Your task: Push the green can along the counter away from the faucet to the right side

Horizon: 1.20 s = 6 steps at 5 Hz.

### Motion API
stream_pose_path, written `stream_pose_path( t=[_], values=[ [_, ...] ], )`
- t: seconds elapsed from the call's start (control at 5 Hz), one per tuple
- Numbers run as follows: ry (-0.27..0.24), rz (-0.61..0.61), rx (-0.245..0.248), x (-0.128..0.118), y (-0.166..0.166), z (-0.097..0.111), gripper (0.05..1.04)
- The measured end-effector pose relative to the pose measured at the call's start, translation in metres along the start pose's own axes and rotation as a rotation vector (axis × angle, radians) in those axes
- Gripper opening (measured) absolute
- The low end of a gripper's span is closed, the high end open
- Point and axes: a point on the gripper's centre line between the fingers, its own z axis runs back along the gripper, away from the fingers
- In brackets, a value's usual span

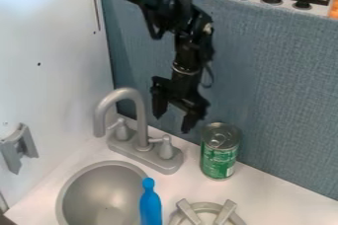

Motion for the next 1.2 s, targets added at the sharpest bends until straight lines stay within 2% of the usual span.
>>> stream_pose_path(
  t=[0.4, 0.8, 1.0, 1.2],
  values=[
    [0.005, 0.000, 0.046, 0.018, 0.008, -0.027, 1.001],
    [-0.026, 0.012, 0.058, 0.033, 0.009, -0.036, 1.001],
    [-0.026, 0.015, 0.075, 0.040, 0.009, -0.044, 1.001],
    [0.000, -0.013, 0.109, 0.043, 0.010, -0.045, 1.001]
  ],
)
